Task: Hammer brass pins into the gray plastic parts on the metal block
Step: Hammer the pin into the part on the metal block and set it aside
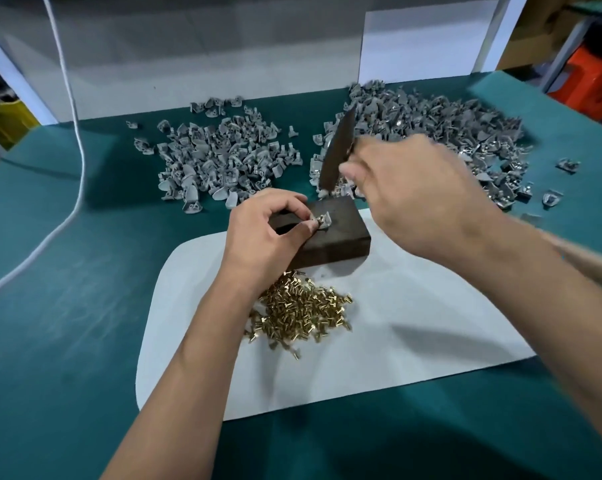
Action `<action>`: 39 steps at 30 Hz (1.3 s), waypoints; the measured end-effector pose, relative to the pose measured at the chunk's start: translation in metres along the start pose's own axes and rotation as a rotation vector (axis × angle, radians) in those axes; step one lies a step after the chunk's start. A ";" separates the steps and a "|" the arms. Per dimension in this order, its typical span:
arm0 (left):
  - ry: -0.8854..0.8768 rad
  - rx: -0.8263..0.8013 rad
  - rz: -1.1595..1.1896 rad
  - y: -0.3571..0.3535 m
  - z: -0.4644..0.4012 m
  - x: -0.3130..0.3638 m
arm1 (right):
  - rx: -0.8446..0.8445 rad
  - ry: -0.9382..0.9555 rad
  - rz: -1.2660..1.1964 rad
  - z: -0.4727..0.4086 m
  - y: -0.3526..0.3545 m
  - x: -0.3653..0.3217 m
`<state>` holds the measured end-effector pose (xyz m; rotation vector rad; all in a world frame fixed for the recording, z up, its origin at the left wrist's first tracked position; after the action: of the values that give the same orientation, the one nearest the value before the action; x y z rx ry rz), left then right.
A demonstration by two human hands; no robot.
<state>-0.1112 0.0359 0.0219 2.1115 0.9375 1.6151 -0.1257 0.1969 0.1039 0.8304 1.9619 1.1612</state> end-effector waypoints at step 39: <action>0.142 0.297 -0.169 0.034 -0.005 -0.030 | -0.127 0.109 -0.089 -0.016 -0.041 0.000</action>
<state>-0.1095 -0.0101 0.0219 2.0508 1.4399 1.6405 -0.1456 0.1740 0.0725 0.6194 1.9678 1.2870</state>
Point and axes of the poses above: each hand's wrist, its own z-axis away from the middle knuckle, its own y-axis out of the back of the hand, x = y × z, the point moved 9 cm from there along -z, towards the middle knuckle, and after that the axes turned 8 degrees about -z, right-handed, at the moved point
